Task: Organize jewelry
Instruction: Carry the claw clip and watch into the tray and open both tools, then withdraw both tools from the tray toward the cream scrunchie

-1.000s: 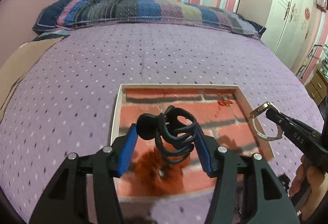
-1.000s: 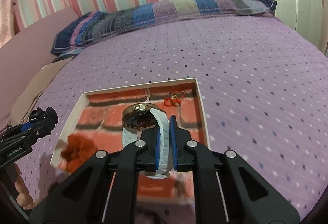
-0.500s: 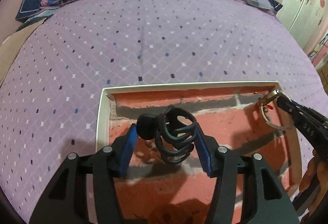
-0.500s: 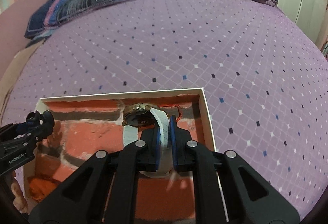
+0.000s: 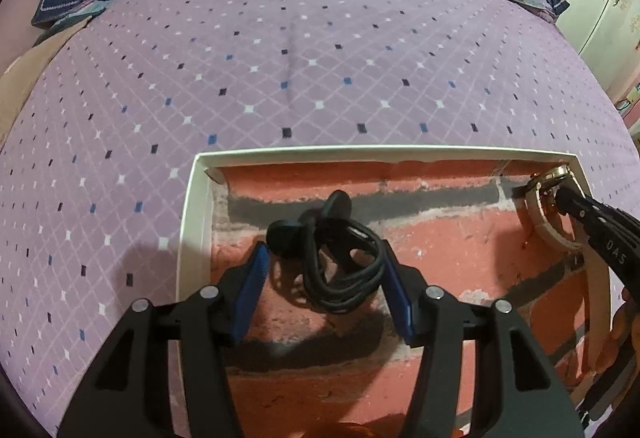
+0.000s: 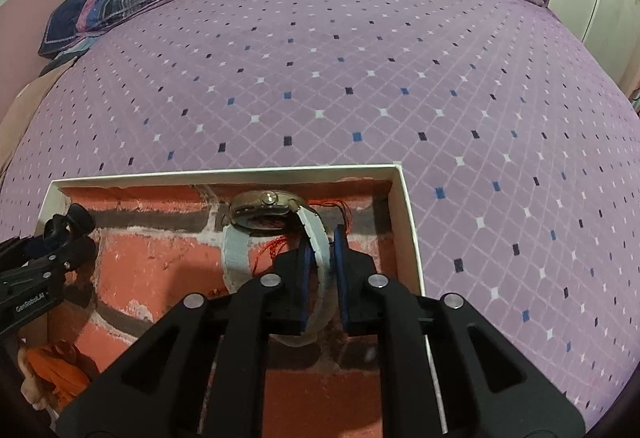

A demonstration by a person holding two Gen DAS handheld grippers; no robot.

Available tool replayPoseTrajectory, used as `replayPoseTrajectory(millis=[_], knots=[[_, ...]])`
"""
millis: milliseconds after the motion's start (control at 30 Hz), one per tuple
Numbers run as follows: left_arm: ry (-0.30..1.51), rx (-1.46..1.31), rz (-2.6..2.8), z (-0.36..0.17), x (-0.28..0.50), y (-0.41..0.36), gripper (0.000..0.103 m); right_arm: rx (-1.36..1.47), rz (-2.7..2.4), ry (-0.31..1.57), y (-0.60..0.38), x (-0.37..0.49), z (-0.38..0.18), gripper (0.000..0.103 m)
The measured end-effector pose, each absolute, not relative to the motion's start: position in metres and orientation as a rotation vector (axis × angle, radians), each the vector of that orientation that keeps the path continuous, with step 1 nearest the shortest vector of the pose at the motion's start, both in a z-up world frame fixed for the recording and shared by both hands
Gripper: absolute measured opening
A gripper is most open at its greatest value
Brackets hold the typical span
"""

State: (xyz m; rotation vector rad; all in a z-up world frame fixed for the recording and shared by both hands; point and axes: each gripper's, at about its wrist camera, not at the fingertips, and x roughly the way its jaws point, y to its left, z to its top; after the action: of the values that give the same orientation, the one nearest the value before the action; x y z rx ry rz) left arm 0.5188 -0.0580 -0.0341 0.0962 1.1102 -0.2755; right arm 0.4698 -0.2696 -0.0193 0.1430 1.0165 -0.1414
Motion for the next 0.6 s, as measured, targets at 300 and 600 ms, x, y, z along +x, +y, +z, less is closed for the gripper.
replayPoseTrajectory(millis=[300,600], knots=[[1.02,0.098,-0.251,-0.009,0.498,-0.049,0.056,0.12,-0.1,0.914,-0.265,0.438,0.005,0.042],[0.925,0.064,-0.247,0.023,0.439,-0.022,0.068,0.1,-0.068,0.861,-0.26,0.372,0.016,0.048]])
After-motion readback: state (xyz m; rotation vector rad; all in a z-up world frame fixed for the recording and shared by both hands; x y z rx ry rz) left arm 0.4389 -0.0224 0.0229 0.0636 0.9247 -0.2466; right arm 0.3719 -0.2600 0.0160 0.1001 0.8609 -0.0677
